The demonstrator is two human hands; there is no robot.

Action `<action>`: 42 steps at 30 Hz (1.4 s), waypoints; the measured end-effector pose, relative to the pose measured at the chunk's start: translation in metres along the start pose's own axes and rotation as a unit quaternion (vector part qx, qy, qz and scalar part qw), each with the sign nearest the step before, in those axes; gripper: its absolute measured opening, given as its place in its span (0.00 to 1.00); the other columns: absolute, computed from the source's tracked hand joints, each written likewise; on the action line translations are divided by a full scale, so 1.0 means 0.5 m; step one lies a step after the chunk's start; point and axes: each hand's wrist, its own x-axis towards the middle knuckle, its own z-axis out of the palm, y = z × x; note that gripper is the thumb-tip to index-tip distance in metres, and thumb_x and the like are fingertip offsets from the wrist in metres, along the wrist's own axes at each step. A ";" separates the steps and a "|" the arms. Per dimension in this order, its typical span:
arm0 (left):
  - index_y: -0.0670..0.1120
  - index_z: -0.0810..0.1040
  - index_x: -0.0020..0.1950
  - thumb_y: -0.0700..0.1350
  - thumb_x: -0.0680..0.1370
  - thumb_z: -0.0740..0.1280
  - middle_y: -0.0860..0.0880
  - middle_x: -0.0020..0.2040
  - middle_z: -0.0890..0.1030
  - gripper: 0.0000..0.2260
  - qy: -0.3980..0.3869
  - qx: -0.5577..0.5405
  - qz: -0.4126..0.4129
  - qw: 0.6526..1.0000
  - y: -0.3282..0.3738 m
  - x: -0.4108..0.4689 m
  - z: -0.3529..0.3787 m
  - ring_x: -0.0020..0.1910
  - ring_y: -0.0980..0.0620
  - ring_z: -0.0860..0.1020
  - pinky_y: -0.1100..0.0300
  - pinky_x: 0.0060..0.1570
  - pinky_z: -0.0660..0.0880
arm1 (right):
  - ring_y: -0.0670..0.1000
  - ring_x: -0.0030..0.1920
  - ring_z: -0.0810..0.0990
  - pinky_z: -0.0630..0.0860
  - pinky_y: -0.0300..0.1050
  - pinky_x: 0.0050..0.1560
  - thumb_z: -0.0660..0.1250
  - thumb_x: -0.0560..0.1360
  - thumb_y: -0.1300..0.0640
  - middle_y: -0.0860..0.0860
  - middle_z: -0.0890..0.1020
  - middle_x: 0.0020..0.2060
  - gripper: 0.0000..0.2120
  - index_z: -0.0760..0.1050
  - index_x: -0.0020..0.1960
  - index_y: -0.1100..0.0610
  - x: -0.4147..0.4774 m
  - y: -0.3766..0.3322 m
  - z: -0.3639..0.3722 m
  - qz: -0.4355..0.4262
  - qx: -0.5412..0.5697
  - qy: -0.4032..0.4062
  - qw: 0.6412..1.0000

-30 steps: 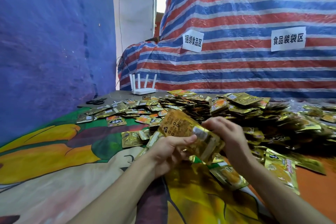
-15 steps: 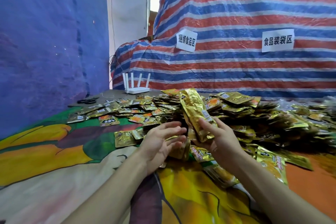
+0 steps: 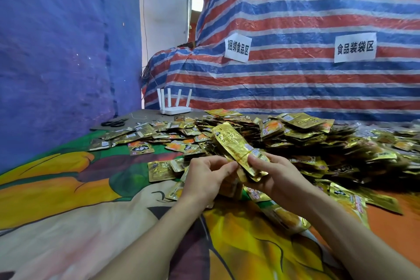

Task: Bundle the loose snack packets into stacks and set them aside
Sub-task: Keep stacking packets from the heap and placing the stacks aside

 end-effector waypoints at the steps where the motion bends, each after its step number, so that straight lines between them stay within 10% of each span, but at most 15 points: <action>1: 0.46 0.85 0.41 0.45 0.78 0.72 0.45 0.39 0.86 0.07 -0.002 0.019 0.007 1.000 -0.002 0.001 0.001 0.41 0.46 0.85 0.54 0.42 0.82 | 0.55 0.44 0.86 0.83 0.48 0.42 0.71 0.72 0.60 0.59 0.85 0.44 0.17 0.78 0.57 0.69 0.000 -0.005 -0.002 0.008 -0.006 0.003 1.000; 6: 0.48 0.82 0.43 0.49 0.83 0.65 0.55 0.35 0.80 0.12 0.017 0.148 0.034 0.988 -0.008 0.002 0.014 0.35 0.70 0.75 0.76 0.33 0.68 | 0.53 0.38 0.86 0.84 0.48 0.38 0.71 0.74 0.65 0.57 0.85 0.38 0.10 0.79 0.52 0.70 0.000 -0.014 0.004 0.041 -0.020 0.046 0.998; 11: 0.48 0.74 0.47 0.46 0.85 0.58 0.51 0.44 0.77 0.10 0.100 0.172 0.041 0.979 -0.012 0.013 0.015 0.42 0.56 0.73 0.71 0.36 0.67 | 0.49 0.31 0.83 0.82 0.47 0.35 0.69 0.77 0.68 0.52 0.82 0.30 0.05 0.79 0.52 0.66 -0.001 -0.017 0.011 0.046 -0.069 0.077 0.994; 15: 0.52 0.71 0.50 0.48 0.84 0.60 0.53 0.44 0.75 0.04 0.113 0.149 0.071 0.980 -0.018 0.017 0.001 0.40 0.58 0.74 0.71 0.35 0.69 | 0.55 0.42 0.84 0.80 0.48 0.38 0.69 0.77 0.64 0.56 0.84 0.45 0.08 0.79 0.56 0.59 0.012 -0.014 0.026 -0.015 -0.188 0.180 0.965; 23: 0.53 0.74 0.44 0.46 0.82 0.61 0.53 0.41 0.78 0.08 0.112 0.167 0.016 0.979 -0.019 0.013 -0.017 0.39 0.57 0.75 0.63 0.33 0.68 | 0.52 0.46 0.78 0.80 0.52 0.46 0.63 0.78 0.46 0.52 0.77 0.49 0.15 0.73 0.60 0.54 0.015 0.029 0.026 -0.022 -0.632 0.226 0.741; 30: 0.51 0.74 0.46 0.45 0.79 0.63 0.53 0.44 0.79 0.03 0.084 0.275 -0.011 0.958 0.005 0.068 -0.088 0.44 0.52 0.77 0.53 0.43 0.76 | 0.55 0.58 0.74 0.71 0.46 0.52 0.62 0.77 0.41 0.53 0.75 0.58 0.27 0.68 0.72 0.51 0.007 0.022 0.039 -0.028 -0.768 0.233 0.595; 37: 0.50 0.72 0.51 0.46 0.76 0.67 0.50 0.53 0.77 0.06 0.064 0.461 -0.028 0.885 -0.038 0.186 -0.284 0.50 0.50 0.75 0.54 0.47 0.72 | 0.53 0.53 0.72 0.71 0.48 0.51 0.67 0.76 0.42 0.51 0.75 0.53 0.23 0.72 0.67 0.51 0.105 -0.016 0.158 -0.160 -0.723 0.161 0.652; 42: 0.54 0.71 0.68 0.69 0.68 0.73 0.47 0.66 0.71 0.35 0.026 0.536 -0.093 0.838 -0.097 0.249 -0.399 0.67 0.44 0.70 0.47 0.65 0.71 | 0.56 0.62 0.72 0.73 0.54 0.62 0.71 0.74 0.44 0.55 0.75 0.62 0.28 0.71 0.70 0.53 0.278 -0.003 0.231 -0.113 -0.713 0.049 0.690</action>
